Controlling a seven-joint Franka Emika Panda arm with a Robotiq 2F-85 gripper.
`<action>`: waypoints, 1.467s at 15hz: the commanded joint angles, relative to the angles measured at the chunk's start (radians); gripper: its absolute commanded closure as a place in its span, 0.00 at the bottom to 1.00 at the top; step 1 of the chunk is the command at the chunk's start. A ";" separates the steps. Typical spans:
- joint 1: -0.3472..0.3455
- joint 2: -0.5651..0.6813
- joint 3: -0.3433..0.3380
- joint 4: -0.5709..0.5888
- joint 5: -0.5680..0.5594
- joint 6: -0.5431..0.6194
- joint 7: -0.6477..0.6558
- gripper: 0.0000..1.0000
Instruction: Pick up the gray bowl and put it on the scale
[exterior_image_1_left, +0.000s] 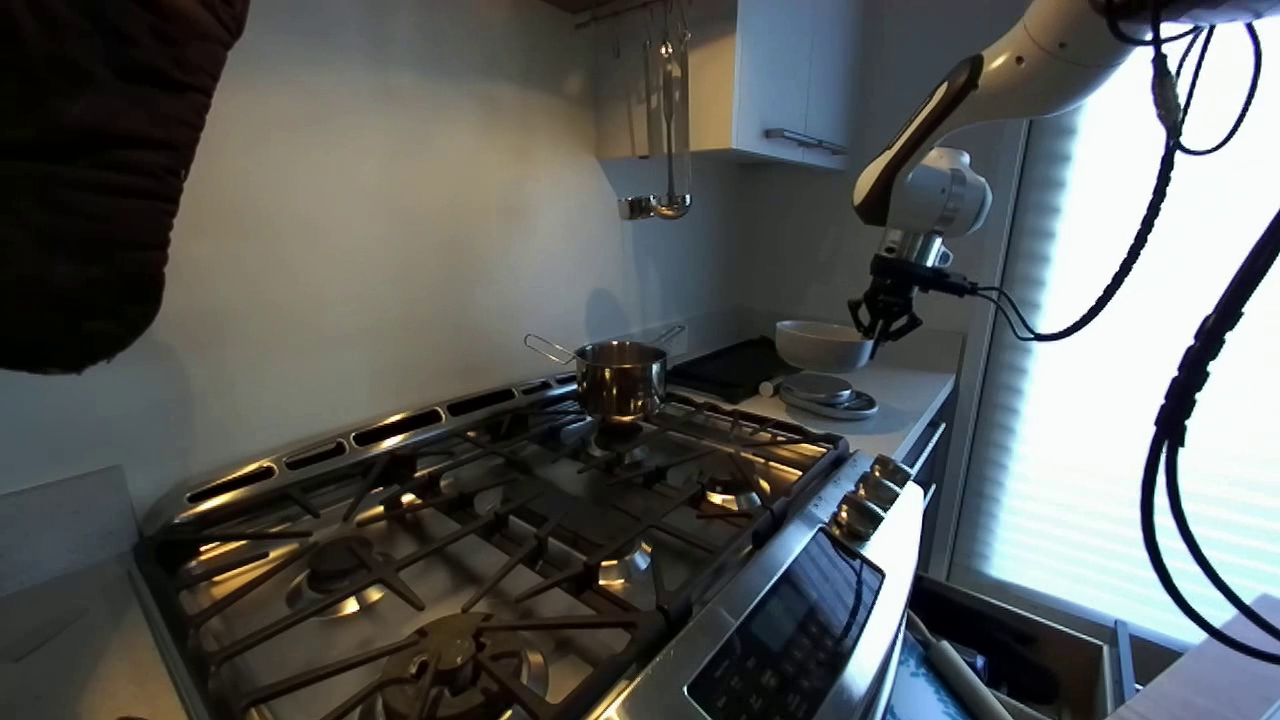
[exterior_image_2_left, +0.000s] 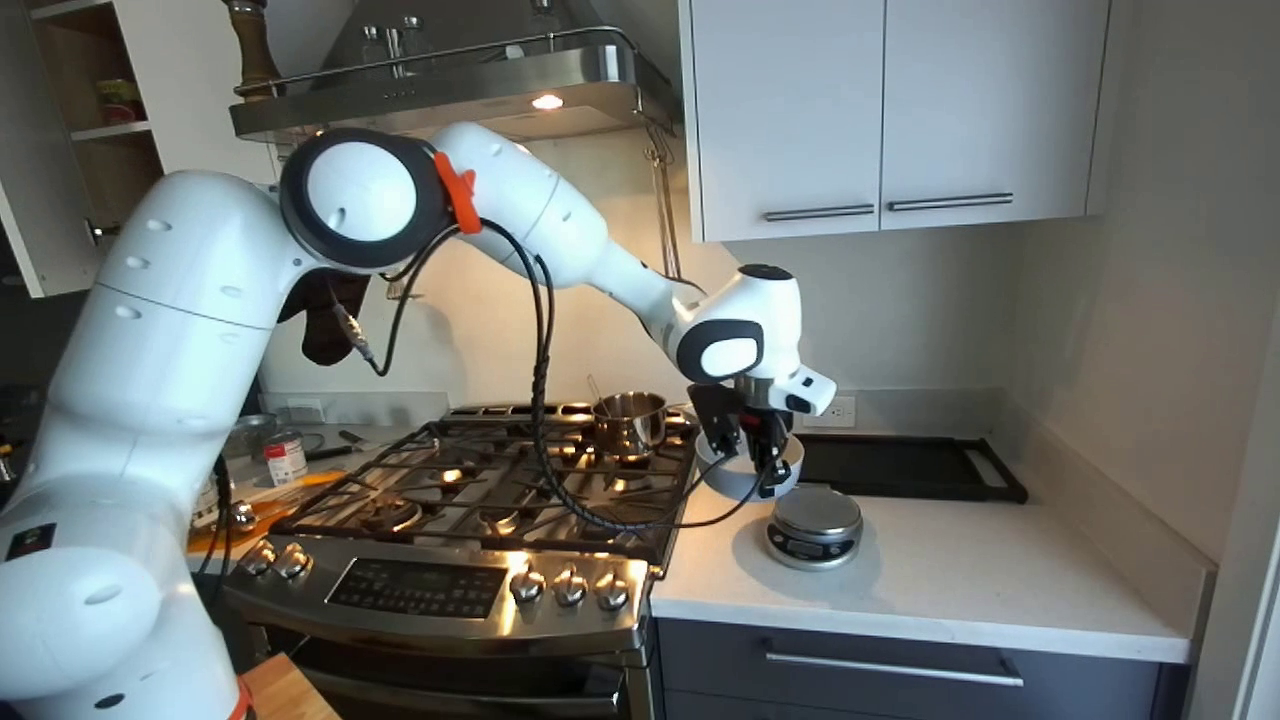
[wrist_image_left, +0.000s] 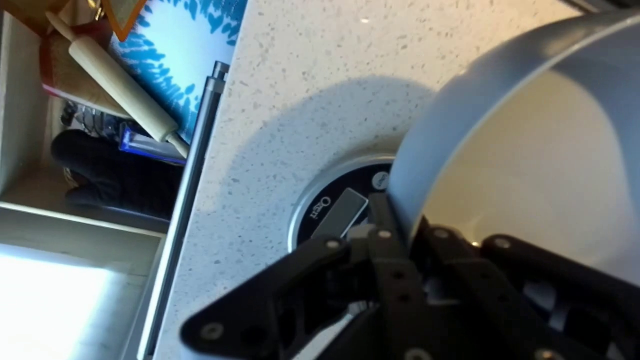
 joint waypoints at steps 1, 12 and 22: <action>-0.038 0.110 -0.007 0.163 0.019 -0.059 0.124 0.98; -0.046 0.308 -0.010 0.403 0.010 -0.031 0.349 0.98; -0.020 0.349 -0.028 0.430 -0.018 0.009 0.383 0.98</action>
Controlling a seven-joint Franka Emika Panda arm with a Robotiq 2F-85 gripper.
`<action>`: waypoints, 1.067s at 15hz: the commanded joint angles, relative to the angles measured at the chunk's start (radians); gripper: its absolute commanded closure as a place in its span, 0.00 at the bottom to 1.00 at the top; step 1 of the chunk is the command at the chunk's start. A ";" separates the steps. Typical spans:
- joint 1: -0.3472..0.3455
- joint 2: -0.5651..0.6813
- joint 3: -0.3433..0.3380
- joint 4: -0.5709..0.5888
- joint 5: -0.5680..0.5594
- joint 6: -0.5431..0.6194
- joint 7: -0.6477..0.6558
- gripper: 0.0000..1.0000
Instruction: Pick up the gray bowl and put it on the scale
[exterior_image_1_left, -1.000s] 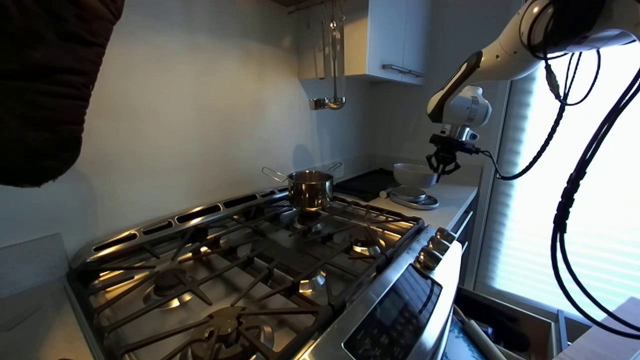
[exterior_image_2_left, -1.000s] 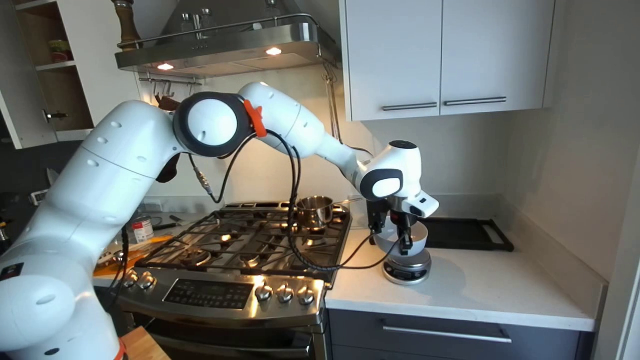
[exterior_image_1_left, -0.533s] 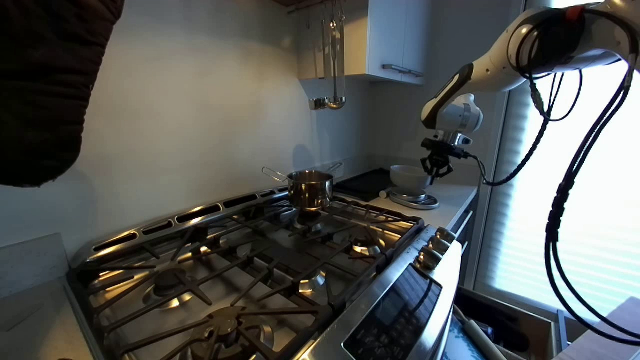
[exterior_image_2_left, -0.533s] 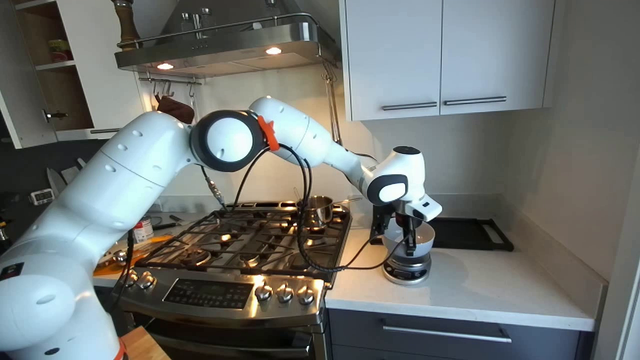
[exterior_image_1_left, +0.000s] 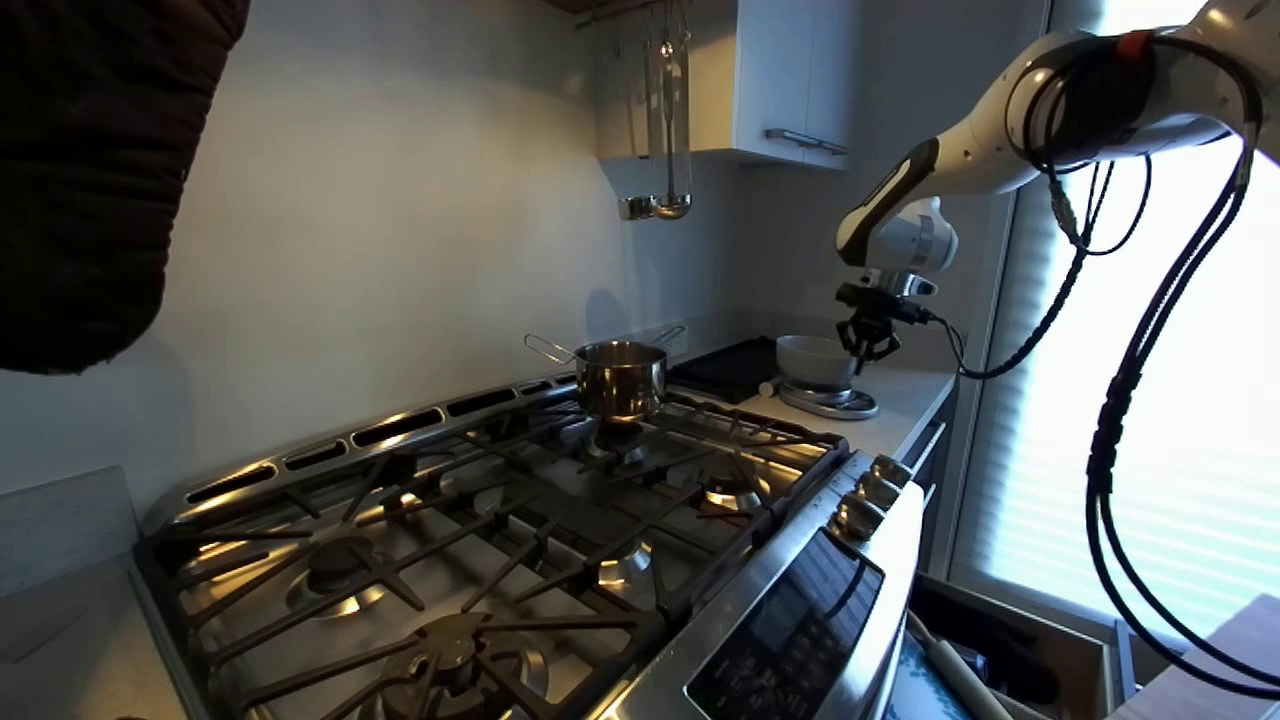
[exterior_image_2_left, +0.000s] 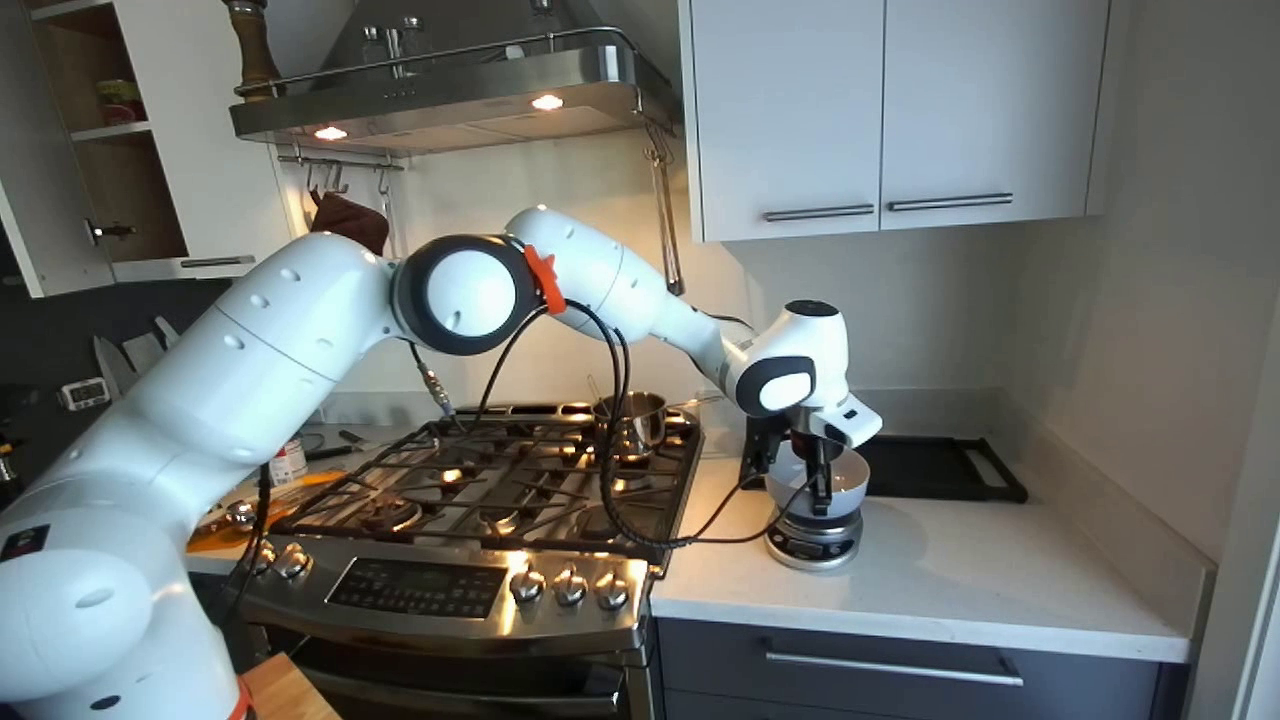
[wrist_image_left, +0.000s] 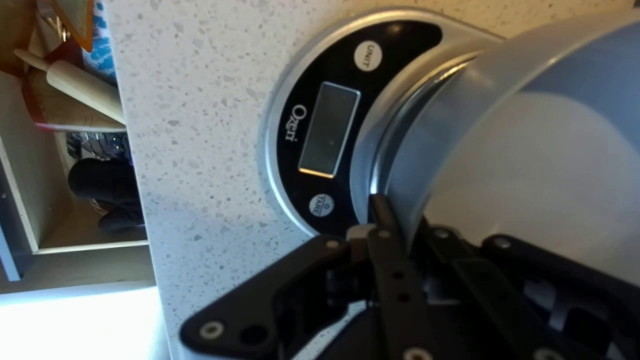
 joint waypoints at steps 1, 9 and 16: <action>0.012 0.023 -0.015 0.031 -0.016 0.029 0.036 0.98; 0.031 0.034 -0.031 0.025 -0.038 0.042 0.056 0.98; 0.037 0.028 -0.042 0.026 -0.047 0.042 0.076 0.53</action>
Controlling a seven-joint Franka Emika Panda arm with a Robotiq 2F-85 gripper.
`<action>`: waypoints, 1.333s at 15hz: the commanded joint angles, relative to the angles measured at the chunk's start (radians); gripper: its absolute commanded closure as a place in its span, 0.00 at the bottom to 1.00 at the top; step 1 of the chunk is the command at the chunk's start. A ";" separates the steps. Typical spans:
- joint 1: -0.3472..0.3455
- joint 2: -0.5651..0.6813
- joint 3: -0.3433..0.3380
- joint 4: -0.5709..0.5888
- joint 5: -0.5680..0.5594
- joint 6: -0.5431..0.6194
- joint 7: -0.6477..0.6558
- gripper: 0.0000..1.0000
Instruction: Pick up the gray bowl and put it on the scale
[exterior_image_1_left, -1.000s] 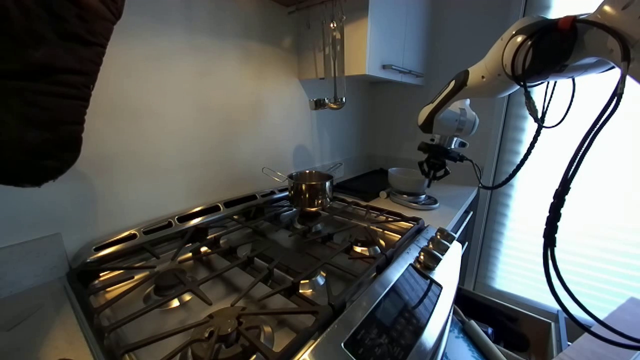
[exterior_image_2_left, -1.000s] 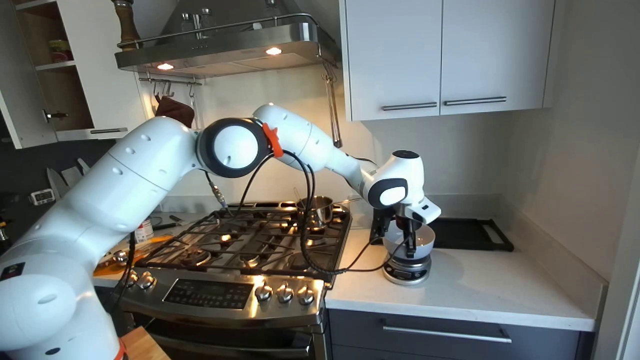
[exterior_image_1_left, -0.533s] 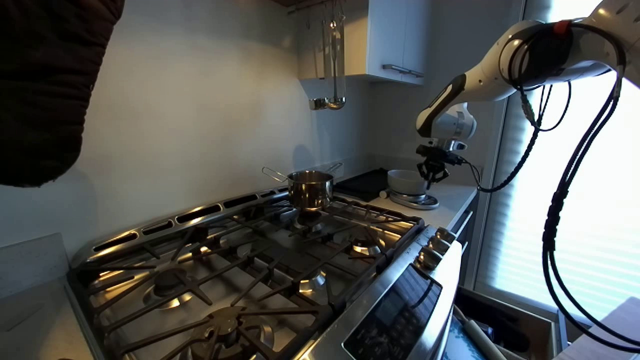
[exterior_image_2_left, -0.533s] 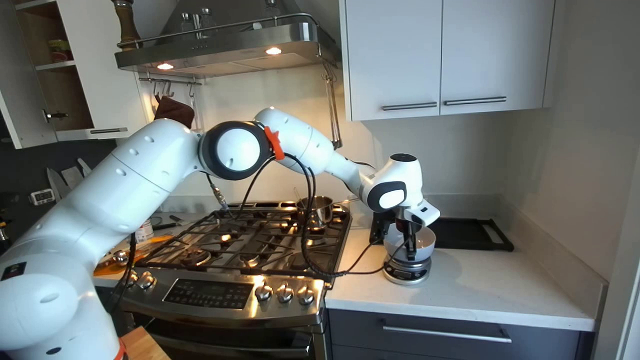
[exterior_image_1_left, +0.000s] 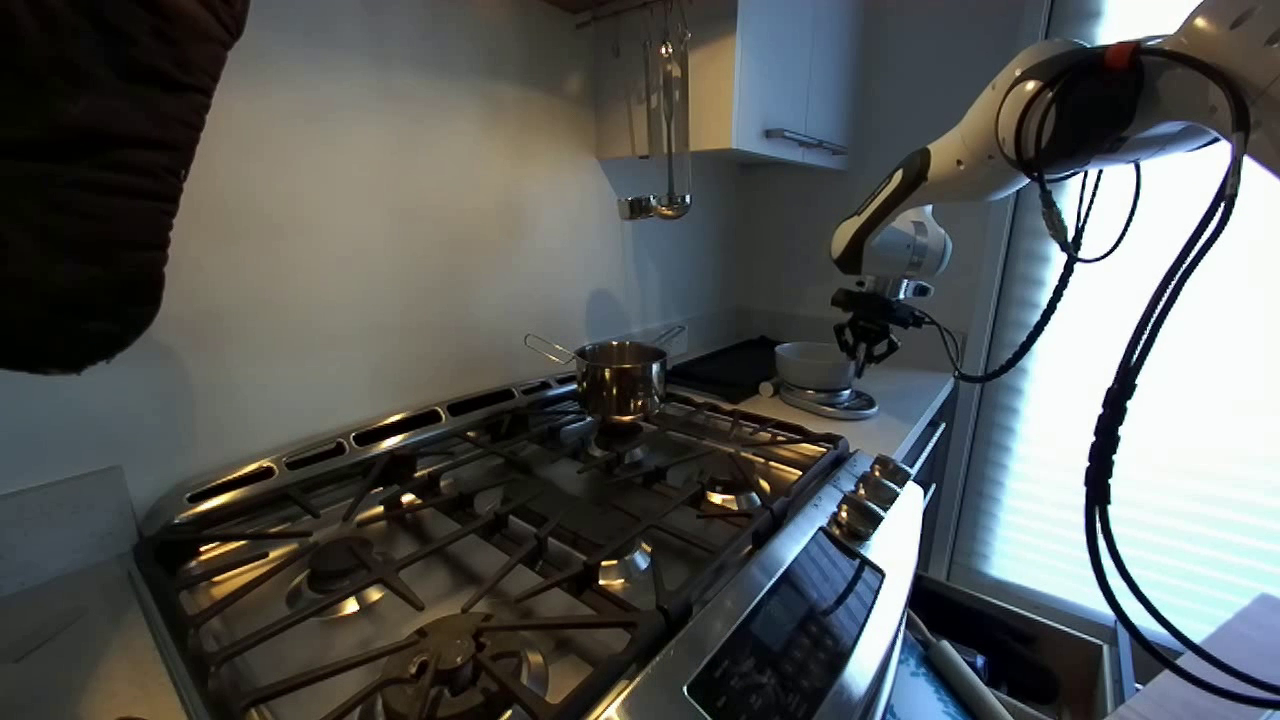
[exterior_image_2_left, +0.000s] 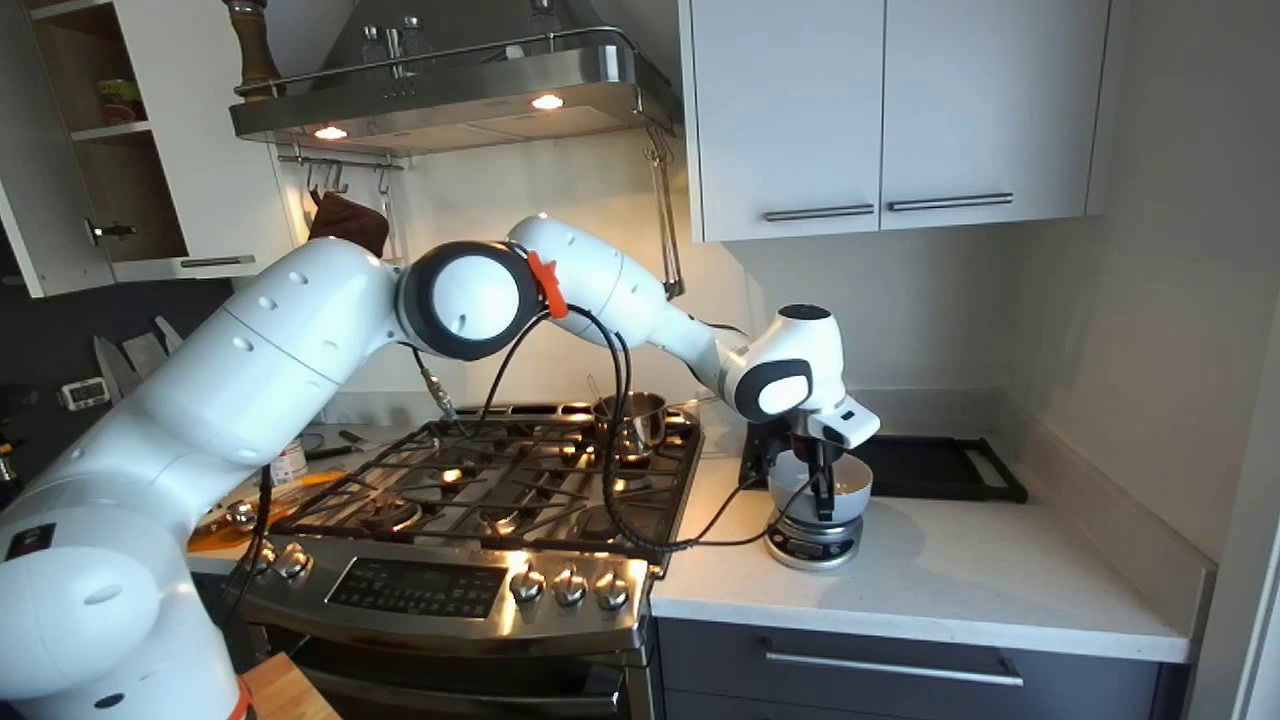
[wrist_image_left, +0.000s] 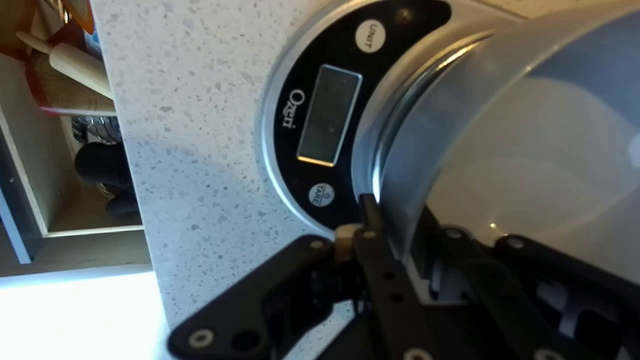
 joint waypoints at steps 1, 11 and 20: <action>0.009 0.002 -0.015 0.014 -0.023 0.007 0.034 0.47; -0.022 -0.189 0.061 -0.159 -0.017 -0.030 -0.251 0.00; 0.040 -0.545 0.082 -0.592 -0.149 0.002 -0.606 0.00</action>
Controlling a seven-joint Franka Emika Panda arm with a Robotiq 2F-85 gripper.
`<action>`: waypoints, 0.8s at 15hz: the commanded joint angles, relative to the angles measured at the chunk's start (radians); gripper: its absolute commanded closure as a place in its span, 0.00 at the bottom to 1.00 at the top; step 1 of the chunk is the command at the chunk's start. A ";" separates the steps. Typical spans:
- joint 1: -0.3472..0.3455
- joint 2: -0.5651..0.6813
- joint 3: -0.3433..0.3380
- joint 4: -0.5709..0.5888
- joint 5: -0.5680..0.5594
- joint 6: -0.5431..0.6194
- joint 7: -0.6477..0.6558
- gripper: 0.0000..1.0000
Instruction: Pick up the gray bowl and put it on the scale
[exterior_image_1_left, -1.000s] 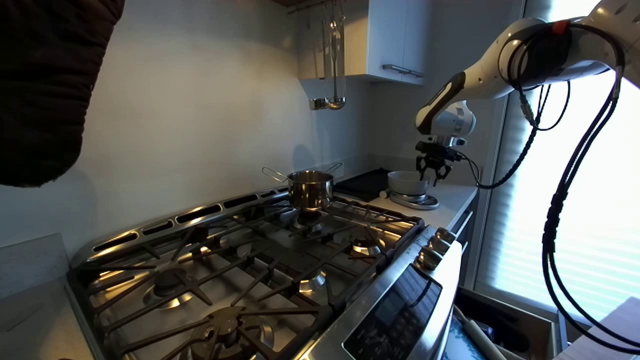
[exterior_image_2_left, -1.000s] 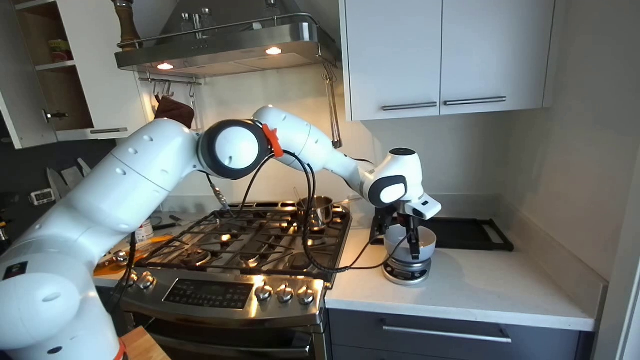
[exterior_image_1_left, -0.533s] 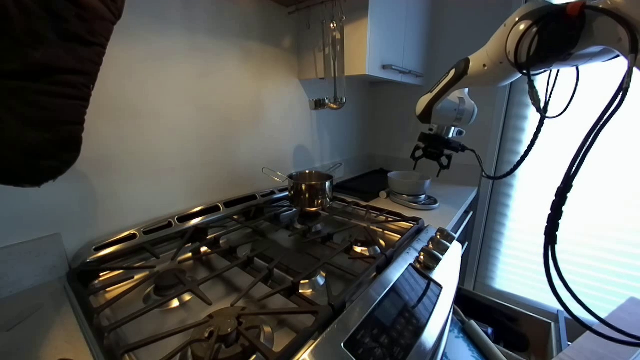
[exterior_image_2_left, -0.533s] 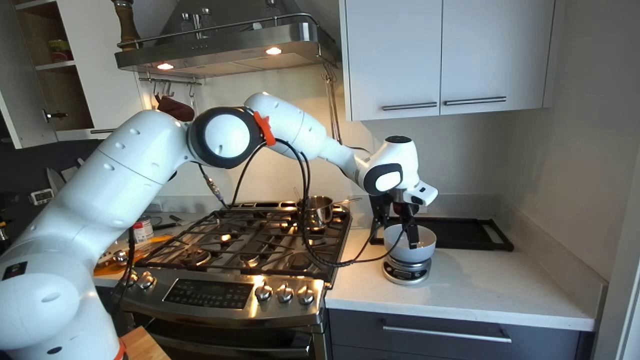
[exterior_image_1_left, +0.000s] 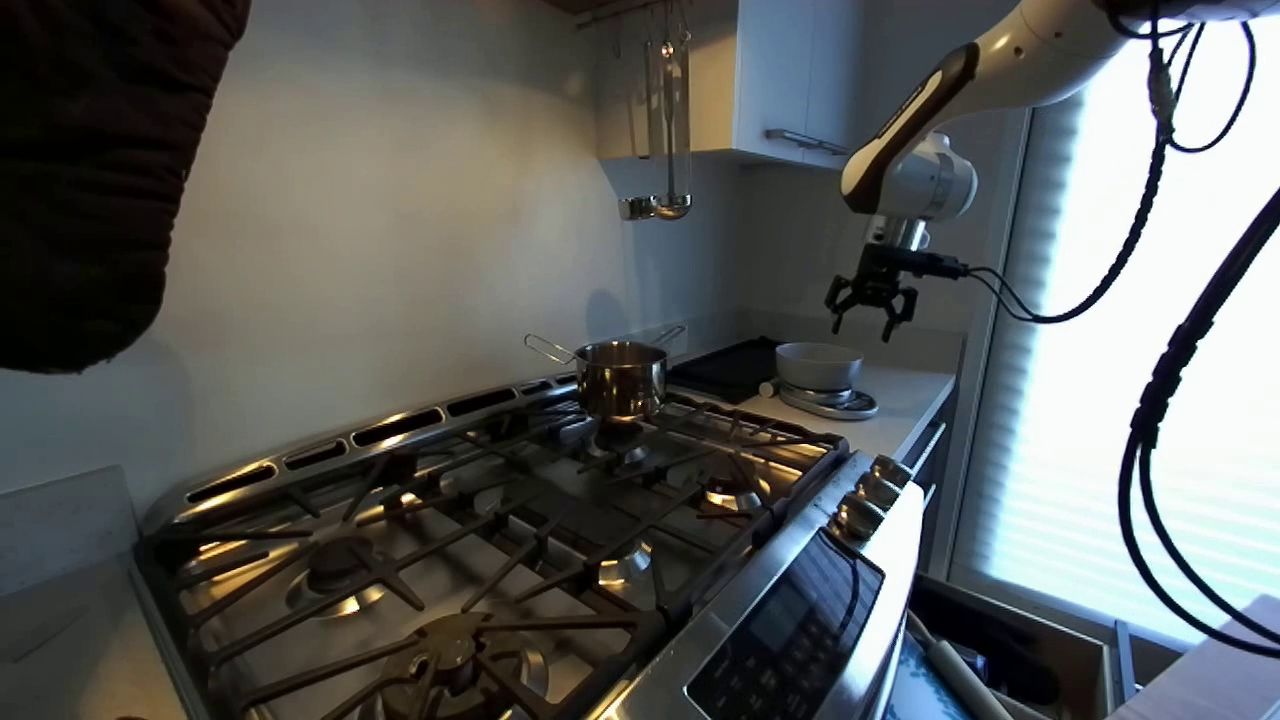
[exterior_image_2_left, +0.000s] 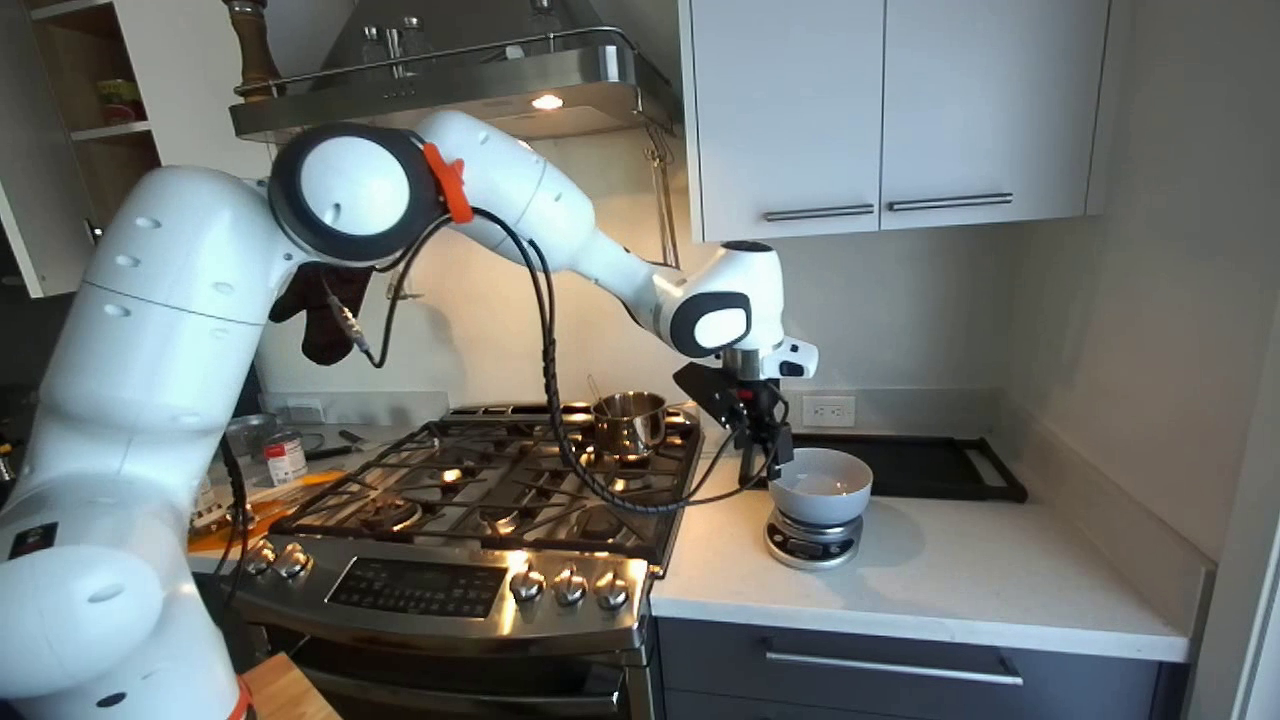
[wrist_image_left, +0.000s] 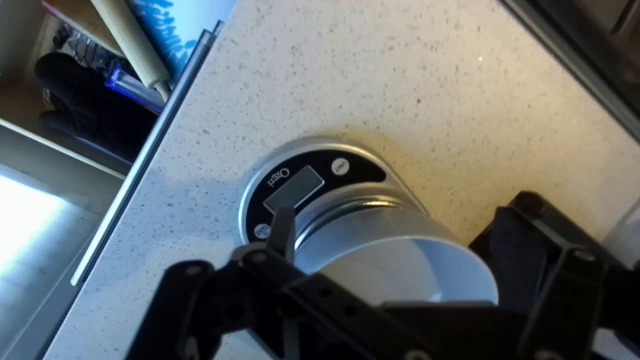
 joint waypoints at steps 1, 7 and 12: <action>0.037 -0.184 0.001 -0.238 -0.098 0.078 -0.088 0.00; 0.078 -0.399 0.013 -0.478 -0.187 0.210 -0.145 0.00; 0.100 -0.551 0.023 -0.619 -0.203 0.210 -0.183 0.00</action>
